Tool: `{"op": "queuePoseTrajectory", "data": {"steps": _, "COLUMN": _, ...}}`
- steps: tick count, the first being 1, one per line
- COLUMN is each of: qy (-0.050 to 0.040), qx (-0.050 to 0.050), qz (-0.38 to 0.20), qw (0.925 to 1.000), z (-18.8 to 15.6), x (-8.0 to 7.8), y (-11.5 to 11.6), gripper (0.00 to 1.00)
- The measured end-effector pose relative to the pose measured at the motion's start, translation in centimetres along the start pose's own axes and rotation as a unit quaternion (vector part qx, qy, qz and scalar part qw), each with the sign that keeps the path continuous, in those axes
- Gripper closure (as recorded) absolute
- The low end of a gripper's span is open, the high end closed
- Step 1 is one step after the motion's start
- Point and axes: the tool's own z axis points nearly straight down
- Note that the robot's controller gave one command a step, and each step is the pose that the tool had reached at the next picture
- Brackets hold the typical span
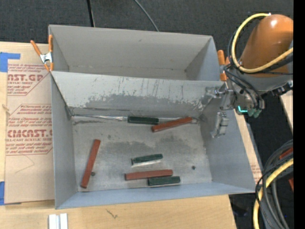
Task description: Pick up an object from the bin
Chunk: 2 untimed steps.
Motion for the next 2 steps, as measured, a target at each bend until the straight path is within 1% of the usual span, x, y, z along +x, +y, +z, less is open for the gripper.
{"op": "queuePoseTrajectory", "data": {"steps": 1, "qy": -0.0012, "qx": 0.0, "qz": 0.0, "qw": 1.0, "z": -0.2, "x": 0.0, "y": 0.0, "gripper": 0.0}}
{"op": "queuePoseTrajectory", "data": {"steps": 2, "qy": -0.0044, "qx": 0.001, "qz": -0.018, "qw": 0.9998, "z": -0.4, "x": -0.3, "y": -1.6, "gripper": 0.0}}
